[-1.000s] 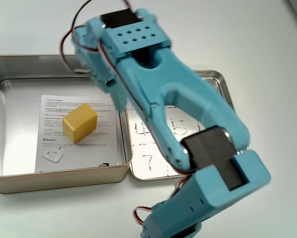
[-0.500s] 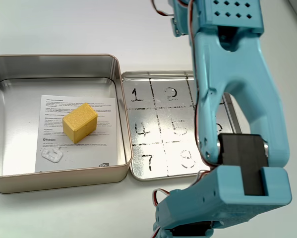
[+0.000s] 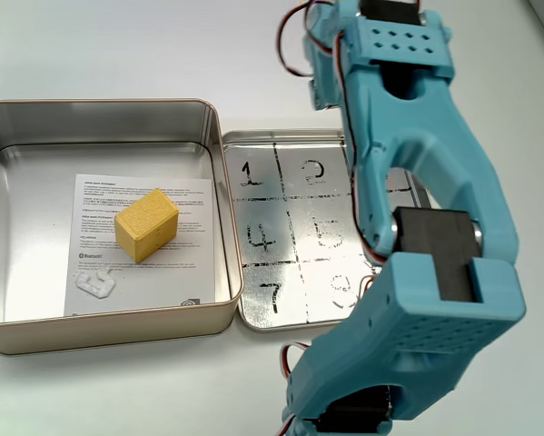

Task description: Grasp a lego block and put it in the bin.

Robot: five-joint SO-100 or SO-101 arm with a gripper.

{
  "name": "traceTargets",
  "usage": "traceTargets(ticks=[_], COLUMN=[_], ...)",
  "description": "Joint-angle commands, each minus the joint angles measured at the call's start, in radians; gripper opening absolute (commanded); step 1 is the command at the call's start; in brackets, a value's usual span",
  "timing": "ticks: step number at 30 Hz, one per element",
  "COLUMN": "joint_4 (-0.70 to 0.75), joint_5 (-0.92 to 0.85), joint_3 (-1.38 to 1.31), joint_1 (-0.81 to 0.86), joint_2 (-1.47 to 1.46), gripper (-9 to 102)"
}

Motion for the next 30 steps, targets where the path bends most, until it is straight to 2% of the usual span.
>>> traceTargets(ticks=[1,6,30], joint_4=[-0.031,-0.067,-0.051], joint_5=[0.086,0.060,0.081], joint_3=[0.046,0.106,0.167], joint_1=[-0.018,-0.044,-0.049], joint_2=[0.012,0.008,0.043], gripper=[0,0,0])
